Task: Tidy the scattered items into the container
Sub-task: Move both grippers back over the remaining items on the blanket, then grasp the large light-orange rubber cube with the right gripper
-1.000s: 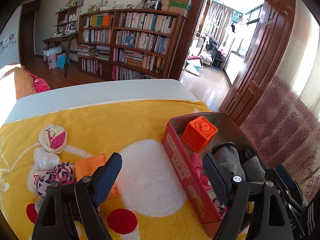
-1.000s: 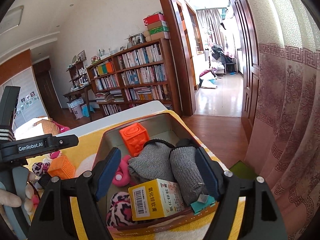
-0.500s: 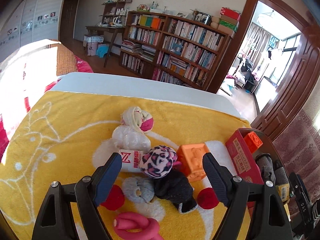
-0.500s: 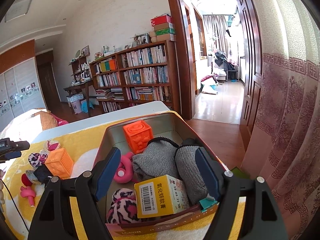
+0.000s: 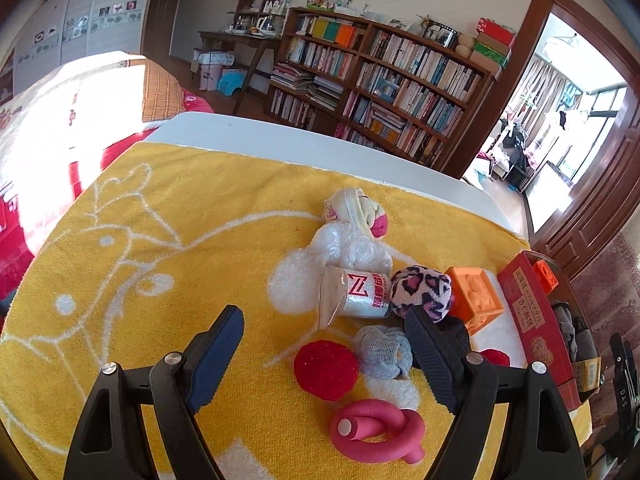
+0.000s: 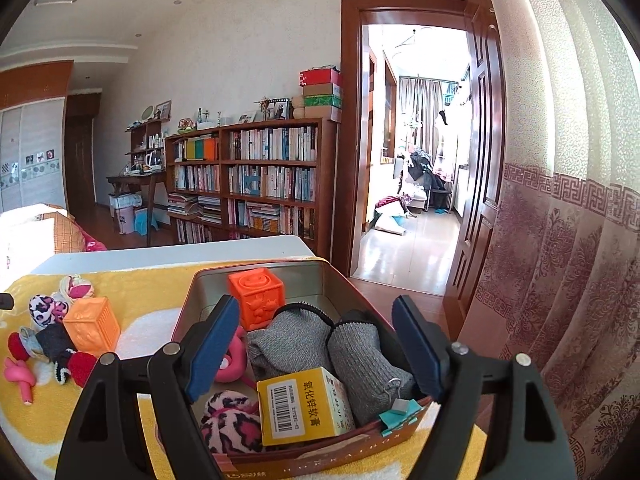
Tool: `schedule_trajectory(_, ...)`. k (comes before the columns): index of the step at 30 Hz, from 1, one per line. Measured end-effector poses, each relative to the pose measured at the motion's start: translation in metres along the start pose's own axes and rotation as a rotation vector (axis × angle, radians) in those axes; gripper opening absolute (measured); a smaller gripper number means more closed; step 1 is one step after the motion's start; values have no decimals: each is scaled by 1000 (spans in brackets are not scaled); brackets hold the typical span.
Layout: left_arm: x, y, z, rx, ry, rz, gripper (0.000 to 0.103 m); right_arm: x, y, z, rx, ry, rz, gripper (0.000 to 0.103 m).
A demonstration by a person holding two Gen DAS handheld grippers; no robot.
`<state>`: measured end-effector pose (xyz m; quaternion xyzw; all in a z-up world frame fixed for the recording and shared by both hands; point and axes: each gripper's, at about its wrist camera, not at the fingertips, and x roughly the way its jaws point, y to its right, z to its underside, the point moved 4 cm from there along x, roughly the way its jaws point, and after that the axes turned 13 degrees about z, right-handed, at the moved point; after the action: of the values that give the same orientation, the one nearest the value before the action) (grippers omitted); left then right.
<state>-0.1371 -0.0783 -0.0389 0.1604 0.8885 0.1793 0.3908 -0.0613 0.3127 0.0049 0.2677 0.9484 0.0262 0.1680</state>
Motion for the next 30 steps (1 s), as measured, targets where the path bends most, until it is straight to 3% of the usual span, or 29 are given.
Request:
schedule_trajectory(6,0,-17,4,-58,-6,-10,85,-3,-11,-5,-12,-19,-35,82)
schedule_trajectory(13,4,-20,7,-78,-13,-10,85,-15,-59,-25,-2,-152,-330,84)
schedule_trajectory(20,2,-27,8,-113,-10,-7,85,-8,-137,-12,-88,-313,-525,85)
schedule_trajectory(25,6,-31,9,-129,-22,-12,85,-1,-178,3,-151,-382,-563,85)
schedule_trajectory(30,10,-32,11,-128,-31,-15,85,9,-206,13,-223,-428,-538,85)
